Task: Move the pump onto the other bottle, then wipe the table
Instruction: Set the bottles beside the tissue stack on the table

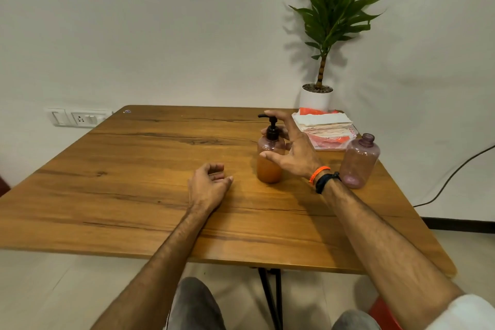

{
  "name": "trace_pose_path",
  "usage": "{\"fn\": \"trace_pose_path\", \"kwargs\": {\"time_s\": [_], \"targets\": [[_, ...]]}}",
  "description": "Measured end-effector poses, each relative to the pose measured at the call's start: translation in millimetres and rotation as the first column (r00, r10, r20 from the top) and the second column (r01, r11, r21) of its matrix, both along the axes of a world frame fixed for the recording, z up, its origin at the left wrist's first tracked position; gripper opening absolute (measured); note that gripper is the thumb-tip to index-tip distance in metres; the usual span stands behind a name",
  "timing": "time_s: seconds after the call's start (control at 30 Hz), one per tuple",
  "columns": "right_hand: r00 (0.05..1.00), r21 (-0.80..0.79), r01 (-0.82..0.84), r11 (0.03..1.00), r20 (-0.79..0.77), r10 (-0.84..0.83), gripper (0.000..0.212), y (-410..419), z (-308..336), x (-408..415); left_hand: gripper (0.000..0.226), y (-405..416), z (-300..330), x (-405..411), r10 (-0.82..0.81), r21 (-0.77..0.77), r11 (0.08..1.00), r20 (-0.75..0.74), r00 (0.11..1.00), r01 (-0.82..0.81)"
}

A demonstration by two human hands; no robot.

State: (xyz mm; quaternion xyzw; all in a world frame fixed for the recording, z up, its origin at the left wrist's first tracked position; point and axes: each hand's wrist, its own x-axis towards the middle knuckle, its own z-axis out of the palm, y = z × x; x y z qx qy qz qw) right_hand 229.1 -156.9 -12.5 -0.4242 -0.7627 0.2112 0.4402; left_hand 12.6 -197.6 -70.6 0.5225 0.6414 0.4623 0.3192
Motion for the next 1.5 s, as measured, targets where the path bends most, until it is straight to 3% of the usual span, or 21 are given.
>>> {"fn": "trace_pose_path", "kwargs": {"time_s": [0.5,0.73,1.0,1.23,1.5], "targets": [[0.998,-0.021,-0.024,0.999,-0.057,0.023,0.089,2.7,-0.9,1.8,0.033,-5.5,-4.3,-14.9,0.101,0.046,0.994,0.048,0.994,-0.103],[0.988,0.027,0.01,1.0,0.151,-0.014,0.123,0.0,-7.9,-2.9,0.03,-8.2,-3.1,-23.4,0.123,0.034,0.991,0.092,0.988,-0.127],[0.995,0.052,-0.001,0.999,0.095,-0.004,0.114,2.6,-6.4,1.2,0.035,-13.6,2.4,-19.5,0.089,0.028,0.995,0.081,0.993,-0.091],[0.971,0.011,-0.094,0.996,0.223,0.089,0.113,3.6,5.9,13.8,0.037,-14.7,0.1,-19.4,0.072,0.039,0.996,0.065,0.995,-0.075],[0.977,0.024,-0.075,0.997,0.2,0.068,0.111,3.5,4.9,16.6,0.038,-14.7,0.0,-18.5,0.067,0.043,0.997,0.064,0.996,-0.07]]}}
